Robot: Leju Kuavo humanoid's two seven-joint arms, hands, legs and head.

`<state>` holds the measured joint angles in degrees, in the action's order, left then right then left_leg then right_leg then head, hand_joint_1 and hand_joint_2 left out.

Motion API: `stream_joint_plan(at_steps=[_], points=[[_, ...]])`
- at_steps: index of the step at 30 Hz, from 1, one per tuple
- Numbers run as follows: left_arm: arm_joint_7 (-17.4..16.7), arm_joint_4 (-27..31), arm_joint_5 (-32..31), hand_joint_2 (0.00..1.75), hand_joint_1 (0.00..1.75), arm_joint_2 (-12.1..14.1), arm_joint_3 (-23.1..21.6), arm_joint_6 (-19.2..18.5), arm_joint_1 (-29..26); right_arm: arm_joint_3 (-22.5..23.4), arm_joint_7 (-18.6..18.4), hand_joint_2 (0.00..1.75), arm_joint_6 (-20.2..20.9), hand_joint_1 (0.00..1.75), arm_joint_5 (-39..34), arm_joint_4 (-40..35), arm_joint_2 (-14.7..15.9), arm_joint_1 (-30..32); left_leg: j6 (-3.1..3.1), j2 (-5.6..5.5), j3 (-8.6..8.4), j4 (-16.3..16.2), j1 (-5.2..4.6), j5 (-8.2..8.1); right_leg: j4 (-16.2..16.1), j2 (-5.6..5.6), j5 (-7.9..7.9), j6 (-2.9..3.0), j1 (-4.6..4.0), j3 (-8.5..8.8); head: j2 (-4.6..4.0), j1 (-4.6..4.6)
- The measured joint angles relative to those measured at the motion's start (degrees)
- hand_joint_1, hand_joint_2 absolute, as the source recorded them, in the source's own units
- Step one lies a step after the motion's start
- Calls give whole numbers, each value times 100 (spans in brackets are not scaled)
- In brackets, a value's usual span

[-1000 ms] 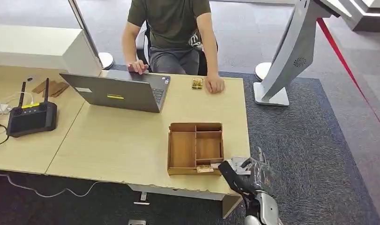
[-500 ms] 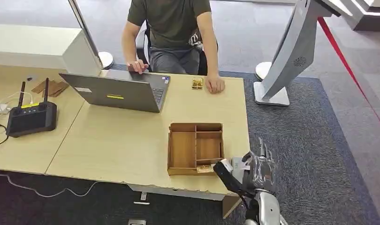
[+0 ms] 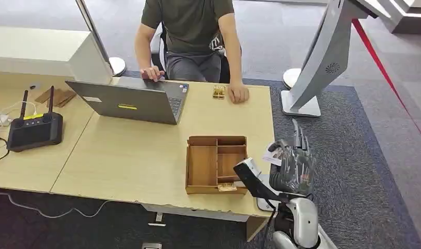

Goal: Pass the card to the sensor for recognition and then transmit it.

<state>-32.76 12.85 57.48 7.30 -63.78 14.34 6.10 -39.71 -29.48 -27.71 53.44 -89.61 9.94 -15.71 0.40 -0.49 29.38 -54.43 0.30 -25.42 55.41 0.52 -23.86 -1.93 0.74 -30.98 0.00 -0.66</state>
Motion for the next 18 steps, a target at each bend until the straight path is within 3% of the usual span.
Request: stream_joint_plan(at_steps=[5, 10, 18], points=[[2, 0, -39, 175, 0, 0, 0, -7, 0, -9, 37, 175, -26, 175, -64, -131, 13, -9, 0, 0, 2, 0, 0, 0, 0, 0, 0, 0, 0, -1, 0, 0], [31, 2, -153, 175, 0, -2, -11, -15, 7, -70, 337, 175, -122, 175, -468, -107, -44, -187, 0, 0, 4, 0, 0, 0, 1, 0, 0, 0, 0, -3, 0, 0], [-85, 13, -470, 175, 0, -28, -90, -125, 148, -465, 498, 175, 142, 175, -778, 378, -483, -840, -3, -5, 8, 0, 1, 5, 9, -1, 2, 3, -1, -6, 0, -2]])
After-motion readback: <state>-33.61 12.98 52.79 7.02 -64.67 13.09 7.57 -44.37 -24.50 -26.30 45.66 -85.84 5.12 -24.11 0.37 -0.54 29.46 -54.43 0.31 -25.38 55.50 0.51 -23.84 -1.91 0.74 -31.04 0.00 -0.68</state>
